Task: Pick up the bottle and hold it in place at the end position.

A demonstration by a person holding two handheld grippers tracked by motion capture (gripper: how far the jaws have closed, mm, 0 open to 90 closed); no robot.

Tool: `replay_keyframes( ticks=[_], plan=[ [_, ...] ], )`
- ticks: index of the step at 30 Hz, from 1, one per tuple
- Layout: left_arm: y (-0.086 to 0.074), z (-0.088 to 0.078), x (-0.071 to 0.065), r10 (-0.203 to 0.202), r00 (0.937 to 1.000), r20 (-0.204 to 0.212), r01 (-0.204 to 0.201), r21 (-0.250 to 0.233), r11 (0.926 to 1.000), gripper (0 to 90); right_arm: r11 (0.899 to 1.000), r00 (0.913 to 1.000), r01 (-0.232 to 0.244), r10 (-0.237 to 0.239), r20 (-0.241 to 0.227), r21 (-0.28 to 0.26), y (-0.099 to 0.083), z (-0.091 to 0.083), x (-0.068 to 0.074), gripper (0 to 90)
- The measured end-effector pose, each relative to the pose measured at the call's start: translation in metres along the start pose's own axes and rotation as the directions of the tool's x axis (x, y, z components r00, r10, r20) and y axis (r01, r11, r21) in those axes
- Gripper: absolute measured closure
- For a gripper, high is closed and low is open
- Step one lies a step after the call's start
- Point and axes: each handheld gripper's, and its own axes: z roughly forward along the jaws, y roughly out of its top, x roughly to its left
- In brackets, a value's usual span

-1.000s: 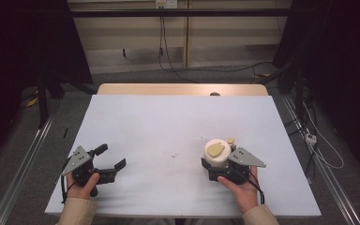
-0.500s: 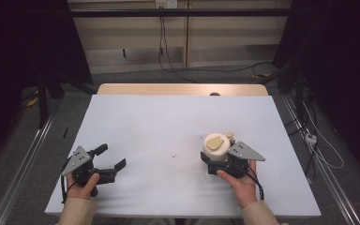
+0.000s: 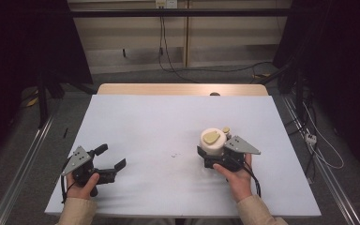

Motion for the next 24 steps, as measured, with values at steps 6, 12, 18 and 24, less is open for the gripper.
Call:
replay_keyframes(
  ticks=[6,12,18,24],
  plan=[
    [0.000,0.000,0.000,0.004,1.0000,0.002,-0.004,0.000,1.0000,4.2,1.000,1.0000,-0.004,0.004,-0.005,-0.005,0.002,0.005,0.001,6.7],
    [0.000,0.000,-0.001,0.004,1.0000,0.004,-0.004,0.001,1.0000,4.2,1.000,0.9999,0.001,-0.001,-0.012,-0.011,0.004,0.011,0.002,6.7],
    [0.000,0.000,-0.001,0.003,1.0000,0.005,-0.003,0.002,1.0000,4.3,1.000,0.9998,-0.002,0.002,-0.021,-0.013,0.007,0.019,0.004,6.7],
    [0.000,0.000,0.000,0.004,1.0000,0.004,-0.004,0.002,1.0000,4.3,1.000,0.9996,-0.005,0.004,-0.029,-0.019,0.010,0.026,0.006,6.7]
  ],
)
